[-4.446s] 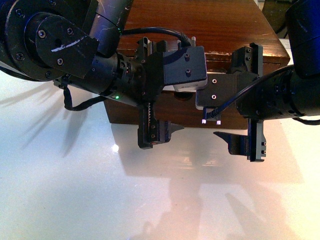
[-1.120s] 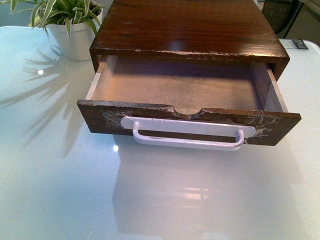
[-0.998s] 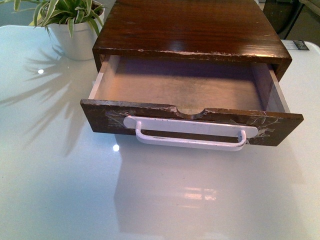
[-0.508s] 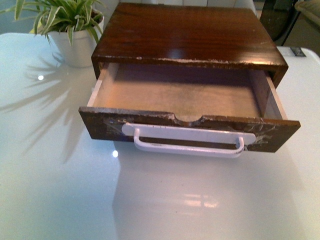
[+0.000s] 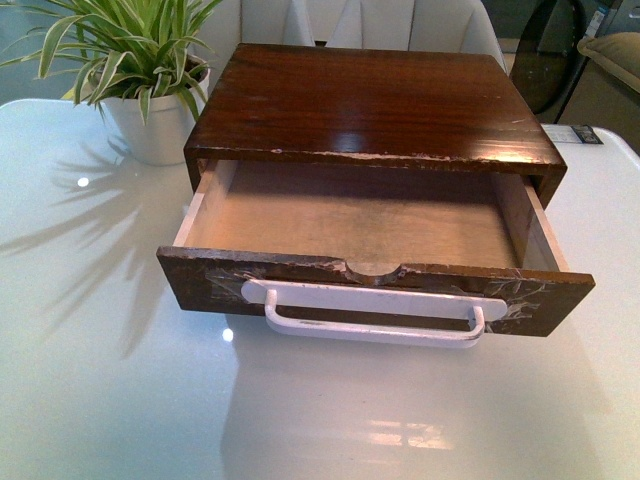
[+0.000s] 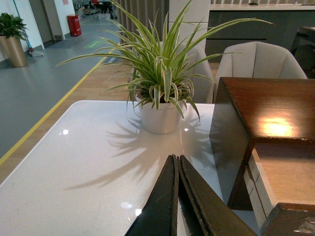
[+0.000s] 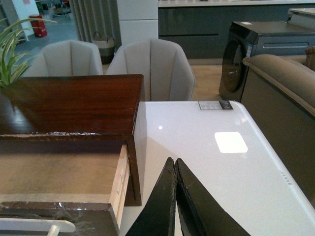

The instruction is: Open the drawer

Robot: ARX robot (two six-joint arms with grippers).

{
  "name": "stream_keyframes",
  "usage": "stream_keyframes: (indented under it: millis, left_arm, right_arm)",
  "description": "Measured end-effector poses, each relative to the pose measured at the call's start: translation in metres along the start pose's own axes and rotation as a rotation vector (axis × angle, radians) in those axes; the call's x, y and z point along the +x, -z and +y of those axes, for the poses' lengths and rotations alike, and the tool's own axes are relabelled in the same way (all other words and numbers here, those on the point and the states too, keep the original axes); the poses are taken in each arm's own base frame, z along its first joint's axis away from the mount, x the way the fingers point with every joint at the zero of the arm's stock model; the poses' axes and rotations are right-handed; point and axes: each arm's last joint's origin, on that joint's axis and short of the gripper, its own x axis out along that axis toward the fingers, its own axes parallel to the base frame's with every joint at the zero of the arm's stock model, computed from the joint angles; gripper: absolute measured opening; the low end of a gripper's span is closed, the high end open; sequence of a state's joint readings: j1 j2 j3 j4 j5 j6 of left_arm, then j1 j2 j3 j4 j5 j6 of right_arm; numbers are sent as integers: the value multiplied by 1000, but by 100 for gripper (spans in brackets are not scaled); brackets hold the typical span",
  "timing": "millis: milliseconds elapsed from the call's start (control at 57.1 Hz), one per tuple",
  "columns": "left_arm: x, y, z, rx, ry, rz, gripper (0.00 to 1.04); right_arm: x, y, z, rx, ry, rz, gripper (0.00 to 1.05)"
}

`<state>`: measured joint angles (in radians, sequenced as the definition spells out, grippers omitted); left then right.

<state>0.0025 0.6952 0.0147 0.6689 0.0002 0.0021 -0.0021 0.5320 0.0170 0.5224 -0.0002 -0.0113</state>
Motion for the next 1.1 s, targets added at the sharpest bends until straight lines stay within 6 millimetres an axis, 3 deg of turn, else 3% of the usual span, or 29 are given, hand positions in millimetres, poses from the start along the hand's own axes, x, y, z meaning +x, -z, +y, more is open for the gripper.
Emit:
stream_keyframes:
  millis: [1103]
  left_arm:
    - [-34, -7, 0, 0, 0, -27, 2]
  right_arm:
    - [-35, 1, 0, 0, 1, -4, 2]
